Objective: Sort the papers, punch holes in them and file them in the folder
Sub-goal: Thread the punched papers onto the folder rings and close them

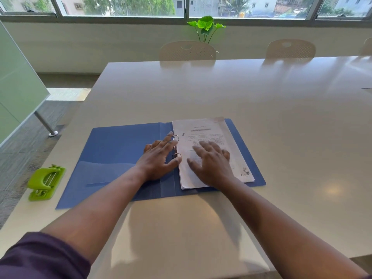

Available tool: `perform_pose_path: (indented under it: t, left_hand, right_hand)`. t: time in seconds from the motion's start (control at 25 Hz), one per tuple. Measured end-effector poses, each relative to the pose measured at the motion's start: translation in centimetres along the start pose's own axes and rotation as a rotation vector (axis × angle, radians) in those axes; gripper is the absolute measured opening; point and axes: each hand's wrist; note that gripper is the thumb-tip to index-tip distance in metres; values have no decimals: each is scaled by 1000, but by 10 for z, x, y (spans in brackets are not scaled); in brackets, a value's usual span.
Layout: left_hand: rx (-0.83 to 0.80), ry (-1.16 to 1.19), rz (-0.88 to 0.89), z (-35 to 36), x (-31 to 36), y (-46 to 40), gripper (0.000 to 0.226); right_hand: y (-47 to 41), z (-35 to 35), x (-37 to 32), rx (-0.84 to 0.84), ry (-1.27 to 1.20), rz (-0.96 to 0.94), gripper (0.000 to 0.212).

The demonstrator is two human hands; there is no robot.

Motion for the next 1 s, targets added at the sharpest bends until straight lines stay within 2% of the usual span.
perform_pose_path:
  t: [0.12,0.32,0.44,0.48,0.56,0.68,0.8,0.88,1.0]
  left_hand:
    - [96,9,16,4,2,4,72]
    - [305,-95,17,5,5,15,60]
    - [375,-83,-195,-1,-4,20,60]
    - [357,-90,-314,-5,-11,21,59]
    - [216,-114,-573,-15,-31,27,58]
    - [49,-35,-877,-29,-61,46,71]
    - [-41,40,-1027,-40,-79,58,81]
    - [-65,84,-1103,-44,-84,61,85]
    - [-48,152,-1168,-47,-94,63,92]
  right_hand:
    - [6,13,-8,-53,5,-4,65]
    - [10,21,-8,-59,30,6,67]
    - [10,20,-9,-70,52,5,67]
    - [10,20,-9,-69,57,3,66]
    - [9,21,-8,-78,71,-10,66]
    - [5,19,-13,-98,123,-21,66]
    - [0,17,-31,9,103,-41,58]
    - [-4,18,-45,81,-34,-50,47]
    - [-13,24,-56,94,-222,2,35]
Point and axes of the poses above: each hand's wrist, its own y-axis away from the middle knuckle, its own z-axis out of the palm, x = y × z, and after that the axes turned 7 degrees about -y, right-handed
